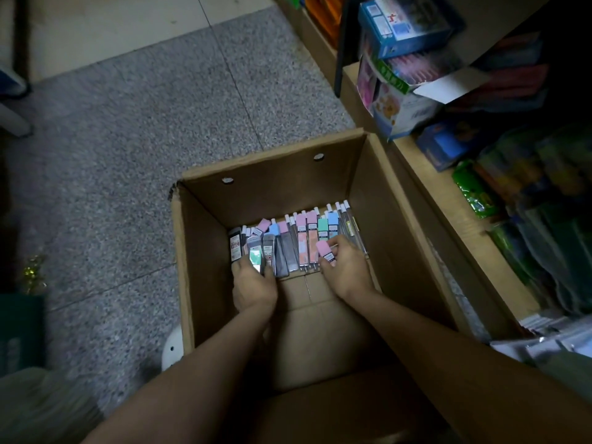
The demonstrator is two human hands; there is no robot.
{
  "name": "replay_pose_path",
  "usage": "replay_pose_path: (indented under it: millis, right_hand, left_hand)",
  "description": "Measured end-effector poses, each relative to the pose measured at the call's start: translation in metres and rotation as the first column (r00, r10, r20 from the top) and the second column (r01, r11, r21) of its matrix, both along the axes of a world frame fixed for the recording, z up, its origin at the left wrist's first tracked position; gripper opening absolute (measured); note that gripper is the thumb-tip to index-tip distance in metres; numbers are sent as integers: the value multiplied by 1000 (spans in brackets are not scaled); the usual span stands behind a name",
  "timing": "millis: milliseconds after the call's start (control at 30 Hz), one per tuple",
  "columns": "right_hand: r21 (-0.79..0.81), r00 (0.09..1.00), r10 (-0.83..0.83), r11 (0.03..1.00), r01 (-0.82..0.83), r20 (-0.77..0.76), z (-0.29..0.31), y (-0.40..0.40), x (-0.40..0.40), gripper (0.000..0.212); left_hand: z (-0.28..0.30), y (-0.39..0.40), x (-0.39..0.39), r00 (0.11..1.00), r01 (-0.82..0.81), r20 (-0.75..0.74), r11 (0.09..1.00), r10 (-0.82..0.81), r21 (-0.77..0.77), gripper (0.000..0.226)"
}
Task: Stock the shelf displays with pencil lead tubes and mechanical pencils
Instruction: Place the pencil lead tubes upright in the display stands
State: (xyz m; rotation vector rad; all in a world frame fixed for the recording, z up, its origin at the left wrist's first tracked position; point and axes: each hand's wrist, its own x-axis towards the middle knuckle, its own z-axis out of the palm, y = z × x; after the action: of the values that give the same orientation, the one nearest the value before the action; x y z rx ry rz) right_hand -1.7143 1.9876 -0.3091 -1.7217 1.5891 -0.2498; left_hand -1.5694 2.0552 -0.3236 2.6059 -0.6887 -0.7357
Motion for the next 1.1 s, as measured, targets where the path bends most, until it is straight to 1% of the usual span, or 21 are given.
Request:
replay_pose_path:
  millis: [133,300,433,533,633,733,767,800,833,867,900,933,967,1000,1033,1100]
  right_hand:
    - [55,999,-29,998,28,25,-8,0,0,33]
    - [80,996,-74,994,69,53,-17,-1,-3,29]
    - [89,993,-108,991,103,51,-18,-7,-4,30]
    - [110,990,-132,986,126,51,-22,-10,-5,31]
    - [175,977,-200,967,185,73,-24,-10,-8,34]
    - [247,952,-268,942,227,150,-19,-9,-9,37]
    - [248,944,-279,940,232,176,-14,-9,-10,40]
    - [244,937,-287,940,236,199,-9,-9,-10,46]
    - [233,932,-290,943,239,216,-1,-9,-9,50]
    - [212,931,-284,948,237,228,8,-11,-9,50]
    - [185,932,-272,955,231,240,18,-12,-9,48]
    - [153,931,-259,962,226,258,30,-14,-9,46]
    - [119,927,-248,968,223,282,44,-15,-11,43]
    - [82,920,-237,971,222,311,58,-17,-13,42]
    - [46,913,-223,974,221,341,73,-18,-15,40]
    - [-24,900,-196,975,223,388,107,-21,-21,37]
  left_hand:
    - [-13,-5,-2,998,49,25,999,-50,22,59]
    - [-19,-22,3,1000,-19,11,998,18,52,62]
    - [-23,-24,6,1000,3,-21,993,0,120,69]
    - [-28,-24,7,1000,4,-29,992,0,127,71]
    - [-28,-23,7,1000,-4,-26,998,5,66,65]
    - [-20,-20,7,998,1,-63,998,-4,-60,57]
    - [-15,-21,7,995,10,-96,995,-20,-101,54]
    - [-9,-23,8,986,6,-164,988,-31,-154,49]
    - [0,-25,8,961,-23,-273,977,-37,-213,42]
    - [10,-28,9,914,-66,-403,962,-48,-265,33]
    - [22,-31,8,848,-98,-524,951,-76,-295,26]
    - [37,-35,7,778,-101,-617,944,-122,-315,24]
    - [53,-39,6,718,-70,-671,940,-184,-333,26]
    - [70,-44,3,672,-22,-697,933,-252,-359,31]
    - [87,-50,1,648,34,-691,919,-320,-393,34]
    - [127,-63,-3,642,190,-605,862,-471,-469,29]
